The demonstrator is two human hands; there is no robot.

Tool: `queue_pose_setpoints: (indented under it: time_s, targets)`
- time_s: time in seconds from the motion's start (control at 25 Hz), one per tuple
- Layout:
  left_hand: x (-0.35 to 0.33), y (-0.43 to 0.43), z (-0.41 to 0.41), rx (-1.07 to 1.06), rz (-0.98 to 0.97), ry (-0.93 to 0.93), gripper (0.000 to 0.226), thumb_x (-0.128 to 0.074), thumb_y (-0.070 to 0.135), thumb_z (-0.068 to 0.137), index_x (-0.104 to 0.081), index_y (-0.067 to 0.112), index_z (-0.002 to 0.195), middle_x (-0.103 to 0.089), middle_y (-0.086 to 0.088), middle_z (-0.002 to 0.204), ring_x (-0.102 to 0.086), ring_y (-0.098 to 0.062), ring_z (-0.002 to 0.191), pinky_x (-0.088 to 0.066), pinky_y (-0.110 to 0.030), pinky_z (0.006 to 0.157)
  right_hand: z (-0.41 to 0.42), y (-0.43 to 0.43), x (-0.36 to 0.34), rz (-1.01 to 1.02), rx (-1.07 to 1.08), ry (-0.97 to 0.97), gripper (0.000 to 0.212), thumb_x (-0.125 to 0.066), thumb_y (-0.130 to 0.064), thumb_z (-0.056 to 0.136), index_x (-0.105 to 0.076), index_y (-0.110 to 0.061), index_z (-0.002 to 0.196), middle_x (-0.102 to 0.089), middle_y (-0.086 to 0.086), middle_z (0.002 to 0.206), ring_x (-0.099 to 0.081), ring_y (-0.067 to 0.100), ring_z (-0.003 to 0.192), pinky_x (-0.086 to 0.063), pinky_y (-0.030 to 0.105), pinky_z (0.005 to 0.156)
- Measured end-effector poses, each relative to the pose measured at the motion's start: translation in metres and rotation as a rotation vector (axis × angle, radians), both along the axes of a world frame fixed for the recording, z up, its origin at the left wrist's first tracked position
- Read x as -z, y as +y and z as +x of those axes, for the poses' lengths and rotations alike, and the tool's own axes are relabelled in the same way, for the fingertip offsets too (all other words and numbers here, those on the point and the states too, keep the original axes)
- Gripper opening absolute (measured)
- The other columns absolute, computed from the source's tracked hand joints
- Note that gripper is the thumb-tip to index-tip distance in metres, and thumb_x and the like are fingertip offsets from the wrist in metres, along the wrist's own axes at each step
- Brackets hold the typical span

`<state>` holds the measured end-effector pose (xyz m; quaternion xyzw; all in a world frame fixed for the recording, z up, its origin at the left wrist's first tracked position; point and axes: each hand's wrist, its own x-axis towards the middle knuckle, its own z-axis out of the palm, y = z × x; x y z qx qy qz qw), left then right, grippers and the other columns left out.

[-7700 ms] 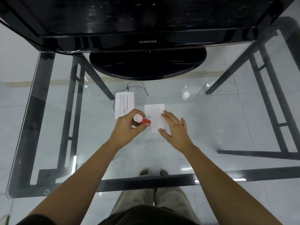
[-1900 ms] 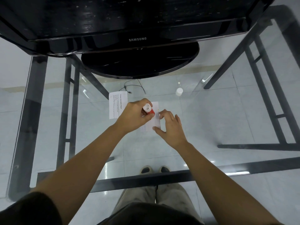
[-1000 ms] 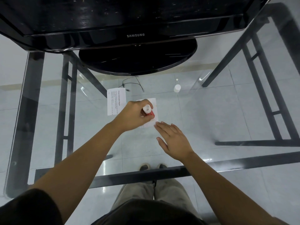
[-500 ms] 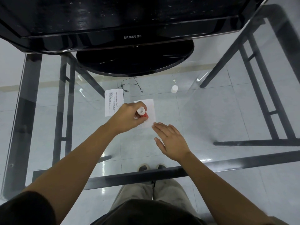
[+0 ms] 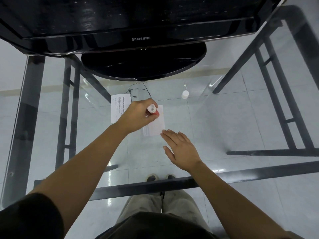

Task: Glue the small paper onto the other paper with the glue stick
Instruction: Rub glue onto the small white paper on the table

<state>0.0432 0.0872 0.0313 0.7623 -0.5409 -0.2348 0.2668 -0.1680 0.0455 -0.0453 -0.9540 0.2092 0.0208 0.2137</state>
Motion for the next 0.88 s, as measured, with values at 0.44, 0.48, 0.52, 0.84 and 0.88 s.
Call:
queue_pose_setpoints:
  time_s: [0.44,0.48,0.52,0.84,0.88]
  targets:
    - [-0.001,-0.008,-0.005,-0.009,-0.003,-0.007,0.02,-0.071,0.019,0.079,-0.06,0.013,0.095,-0.068,-0.003,0.082,-0.062,-0.016,0.071,-0.041,-0.01,0.061,0.0,0.0,0.0,0.013,0.001,-0.005,0.047,-0.034,-0.036,0.097,-0.035,-0.017,0.14,-0.039,0.002,0.146,-0.033,0.018,0.136,-0.01,0.034,0.113]
    - [0.0,-0.007,-0.009,0.046,0.017,-0.009,0.021,-0.071,0.018,0.078,-0.06,0.012,0.095,-0.069,-0.005,0.084,-0.063,-0.018,0.072,-0.04,-0.01,0.062,0.001,0.0,-0.001,0.016,0.002,-0.007,0.047,-0.034,-0.035,0.097,-0.036,-0.017,0.14,-0.04,0.002,0.146,-0.034,0.018,0.136,-0.011,0.035,0.113]
    - [0.001,-0.006,-0.011,0.073,0.032,-0.008,0.021,-0.071,0.017,0.079,-0.06,0.011,0.096,-0.069,-0.006,0.085,-0.063,-0.018,0.073,-0.041,-0.01,0.062,0.001,0.0,-0.001,0.018,0.002,-0.009,0.047,-0.034,-0.035,0.097,-0.036,-0.017,0.14,-0.04,0.003,0.146,-0.034,0.018,0.136,-0.012,0.035,0.113]
    - [0.002,-0.014,0.004,-0.322,-0.069,0.136,0.021,-0.072,0.025,0.076,-0.059,0.022,0.092,-0.066,0.005,0.08,-0.061,-0.006,0.071,-0.045,-0.009,0.057,0.002,0.001,-0.007,0.055,0.012,-0.029,0.046,-0.041,-0.029,0.096,-0.038,-0.013,0.138,-0.041,0.005,0.145,-0.037,0.02,0.134,-0.015,0.036,0.113]
    - [0.003,-0.011,0.0,-0.406,-0.072,0.245,0.021,-0.074,0.025,0.074,-0.058,0.024,0.088,-0.065,0.007,0.079,-0.06,-0.003,0.07,-0.046,-0.008,0.056,0.003,0.002,-0.009,0.06,0.02,-0.029,0.045,-0.042,-0.029,0.095,-0.039,-0.013,0.138,-0.042,0.005,0.145,-0.038,0.02,0.133,-0.016,0.036,0.113]
